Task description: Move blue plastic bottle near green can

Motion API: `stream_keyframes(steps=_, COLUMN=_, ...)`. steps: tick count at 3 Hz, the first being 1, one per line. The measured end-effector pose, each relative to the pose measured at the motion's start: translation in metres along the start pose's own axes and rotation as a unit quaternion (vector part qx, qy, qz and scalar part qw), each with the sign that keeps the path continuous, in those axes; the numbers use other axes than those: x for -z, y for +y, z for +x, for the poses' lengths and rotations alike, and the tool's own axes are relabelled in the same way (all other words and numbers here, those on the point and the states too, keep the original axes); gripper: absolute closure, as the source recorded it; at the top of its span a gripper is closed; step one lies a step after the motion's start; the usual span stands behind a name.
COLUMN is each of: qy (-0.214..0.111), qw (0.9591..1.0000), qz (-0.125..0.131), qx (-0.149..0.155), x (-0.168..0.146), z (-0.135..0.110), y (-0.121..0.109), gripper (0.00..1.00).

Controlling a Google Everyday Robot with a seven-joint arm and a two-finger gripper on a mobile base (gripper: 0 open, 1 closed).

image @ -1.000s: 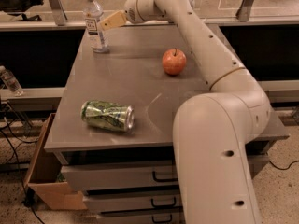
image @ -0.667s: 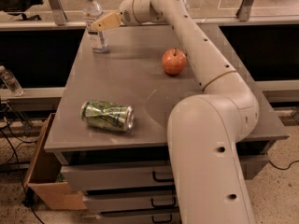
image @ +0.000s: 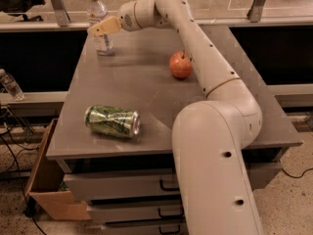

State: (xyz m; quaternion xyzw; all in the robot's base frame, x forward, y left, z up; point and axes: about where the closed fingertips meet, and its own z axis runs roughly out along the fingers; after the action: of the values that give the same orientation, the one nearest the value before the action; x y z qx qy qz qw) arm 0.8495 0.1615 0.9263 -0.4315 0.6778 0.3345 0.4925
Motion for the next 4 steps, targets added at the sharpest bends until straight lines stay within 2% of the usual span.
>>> stream_keyframes(steps=1, qy=0.006, qw=0.9999, qz=-0.009, qx=0.004, x=-0.005, z=-0.005, y=0.009, gripper=0.00)
stream_keyframes(steps=2, qy=0.005, qw=0.9999, qz=-0.010, qx=0.010, x=-0.012, z=-0.013, y=0.012, gripper=0.18)
stream_keyframes(steps=4, qy=-0.009, qw=0.9997, qz=-0.020, qx=0.014, x=-0.025, z=-0.031, y=0.020, gripper=0.65)
